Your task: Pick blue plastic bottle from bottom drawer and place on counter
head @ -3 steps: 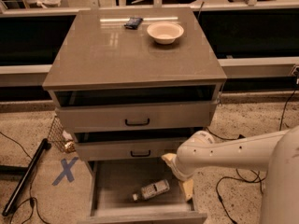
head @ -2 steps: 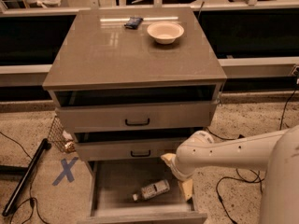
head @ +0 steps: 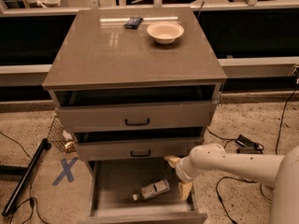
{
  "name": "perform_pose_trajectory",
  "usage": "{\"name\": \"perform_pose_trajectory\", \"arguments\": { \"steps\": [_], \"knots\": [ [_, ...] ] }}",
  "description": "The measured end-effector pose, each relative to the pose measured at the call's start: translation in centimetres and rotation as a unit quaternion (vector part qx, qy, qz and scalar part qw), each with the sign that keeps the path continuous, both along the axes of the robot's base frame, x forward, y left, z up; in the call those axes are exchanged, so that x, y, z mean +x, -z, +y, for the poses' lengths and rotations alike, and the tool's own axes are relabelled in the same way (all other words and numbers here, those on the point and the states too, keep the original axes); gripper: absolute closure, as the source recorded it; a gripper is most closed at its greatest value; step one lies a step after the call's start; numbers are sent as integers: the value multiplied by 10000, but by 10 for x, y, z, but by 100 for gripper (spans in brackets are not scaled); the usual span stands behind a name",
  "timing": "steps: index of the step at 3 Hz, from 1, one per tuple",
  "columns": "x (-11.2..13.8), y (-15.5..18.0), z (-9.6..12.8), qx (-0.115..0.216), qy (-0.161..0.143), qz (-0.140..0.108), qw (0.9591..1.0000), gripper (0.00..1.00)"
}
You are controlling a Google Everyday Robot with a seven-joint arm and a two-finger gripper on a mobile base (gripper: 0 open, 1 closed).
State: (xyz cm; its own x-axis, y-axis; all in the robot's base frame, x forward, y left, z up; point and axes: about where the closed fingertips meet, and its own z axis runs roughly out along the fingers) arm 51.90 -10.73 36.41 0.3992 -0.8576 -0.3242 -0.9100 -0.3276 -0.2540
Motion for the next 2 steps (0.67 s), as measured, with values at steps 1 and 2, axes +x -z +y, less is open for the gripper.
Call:
{"name": "perform_pose_trajectory", "arguments": {
  "steps": [1, 2],
  "knots": [
    [9, 44, 6, 649, 36, 238, 9976, 0],
    [14, 90, 18, 1001, -287, 396, 9938, 0]
  ]
}}
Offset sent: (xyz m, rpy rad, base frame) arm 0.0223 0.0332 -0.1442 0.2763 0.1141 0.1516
